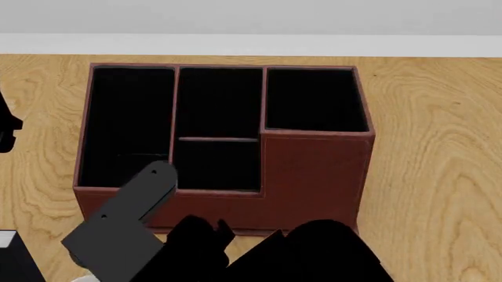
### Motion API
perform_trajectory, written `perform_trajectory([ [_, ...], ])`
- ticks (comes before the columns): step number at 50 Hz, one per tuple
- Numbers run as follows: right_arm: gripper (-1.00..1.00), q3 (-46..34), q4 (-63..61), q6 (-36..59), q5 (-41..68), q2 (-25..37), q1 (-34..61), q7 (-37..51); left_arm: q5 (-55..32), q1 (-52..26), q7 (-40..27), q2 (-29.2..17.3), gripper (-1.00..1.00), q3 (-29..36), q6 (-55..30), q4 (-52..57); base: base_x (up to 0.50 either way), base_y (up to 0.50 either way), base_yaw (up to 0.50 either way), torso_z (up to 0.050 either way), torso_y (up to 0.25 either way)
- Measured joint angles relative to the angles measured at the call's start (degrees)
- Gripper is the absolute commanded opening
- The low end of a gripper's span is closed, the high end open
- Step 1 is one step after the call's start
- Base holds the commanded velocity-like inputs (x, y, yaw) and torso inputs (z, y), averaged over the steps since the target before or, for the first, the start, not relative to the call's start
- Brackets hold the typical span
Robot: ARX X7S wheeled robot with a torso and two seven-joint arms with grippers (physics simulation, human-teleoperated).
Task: Pick up the white mug and place it to the right of the caddy.
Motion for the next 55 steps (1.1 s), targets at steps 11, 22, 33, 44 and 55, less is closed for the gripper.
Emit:
perform_trajectory([
  [11,1.0,-1.33,3.63,-0.77,-1.34,-0.81,0.7,-2.22,-0.16,0.82,-0.04,-0.27,1.0,-0.28,1.23,-0.7,0.0,0.0,0.0,0.0,0.0],
  [22,1.0,-2.72,5.79,-1.57,-2.34,-1.45,0.41,-4.0,-0.38,1.55,-0.11,-0.63,1.0,-0.63,2.04,-1.1,0.0,0.0,0.0,0.0,0.0],
  [33,1.0,-4.19,7.31,-2.34,-3.23,-1.96,-0.19,-5.37,-0.66,2.17,-0.13,-0.91,1.0,-0.91,2.87,-1.46,0.0,0.0,0.0,0.0,0.0],
  [44,1.0,-5.43,8.84,-3.07,-4.58,-2.57,-0.41,-7.19,-0.98,2.54,-0.14,-1.24,1.0,-1.14,3.42,-1.73,0.0,0.0,0.0,0.0,0.0],
  [55,1.0,-6.47,10.41,-3.88,-6.24,-3.0,-0.57,-9.3,-1.17,2.9,-0.25,-1.48,1.0,-1.23,3.98,-2.04,0.0,0.0,0.0,0.0,0.0],
])
